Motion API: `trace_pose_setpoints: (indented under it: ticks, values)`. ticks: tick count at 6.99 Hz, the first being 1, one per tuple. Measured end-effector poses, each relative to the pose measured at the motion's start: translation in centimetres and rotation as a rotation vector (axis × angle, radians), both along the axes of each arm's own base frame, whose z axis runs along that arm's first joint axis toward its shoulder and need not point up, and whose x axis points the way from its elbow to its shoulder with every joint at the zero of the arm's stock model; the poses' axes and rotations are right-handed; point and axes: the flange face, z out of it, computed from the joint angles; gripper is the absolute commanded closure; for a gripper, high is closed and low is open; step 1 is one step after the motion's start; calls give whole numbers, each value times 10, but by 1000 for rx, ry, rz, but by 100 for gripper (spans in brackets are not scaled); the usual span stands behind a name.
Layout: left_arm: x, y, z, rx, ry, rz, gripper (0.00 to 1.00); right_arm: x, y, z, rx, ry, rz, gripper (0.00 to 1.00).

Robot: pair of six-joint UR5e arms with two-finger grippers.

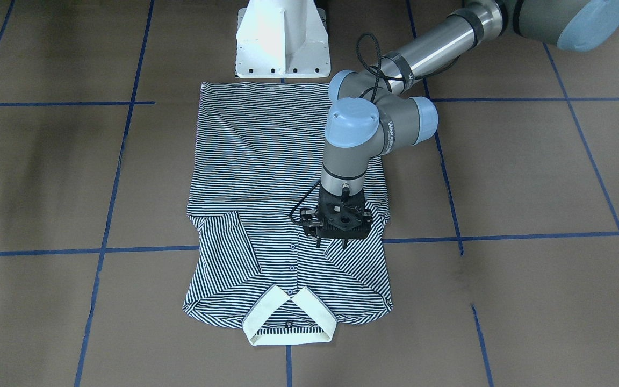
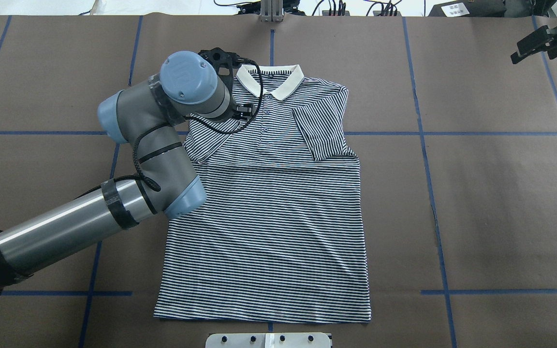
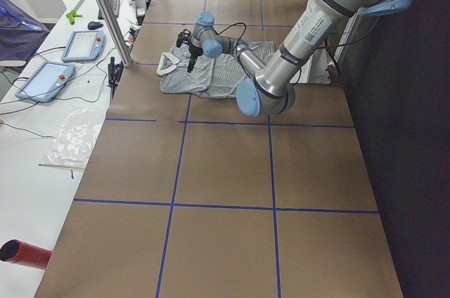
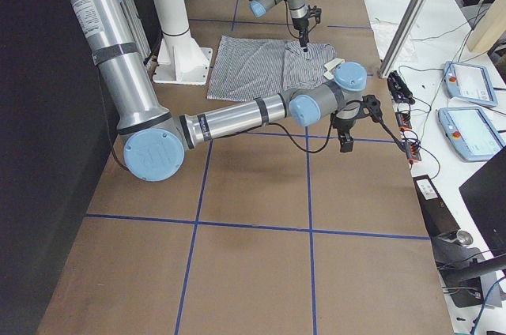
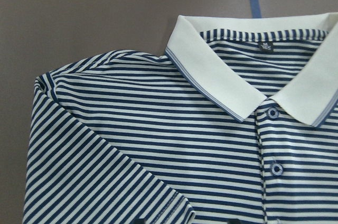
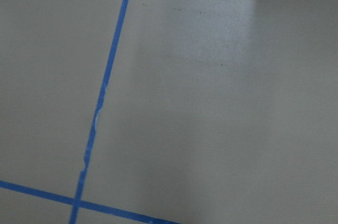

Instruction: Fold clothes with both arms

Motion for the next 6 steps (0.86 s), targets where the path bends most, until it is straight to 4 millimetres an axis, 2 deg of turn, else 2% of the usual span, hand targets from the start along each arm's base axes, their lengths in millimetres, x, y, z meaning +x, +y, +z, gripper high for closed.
trace_pose_setpoints:
  ticks: [1,2,3,5,6]
  values:
    - [-23,19,5,28,20,28,0,-33,19,-28,-22,-34,6,0]
    - [-43,36,9,46,42,43,0,-70,47,-59,-52,-68,15,0]
    - [-60,54,12,55,64,59,0,-109,88,-88,-84,-86,44,0]
    - [-100,102,26,54,109,86,0,-200,201,-140,-164,-114,155,0]
    - [-111,128,38,20,125,87,0,-245,259,-156,-207,-131,212,4]
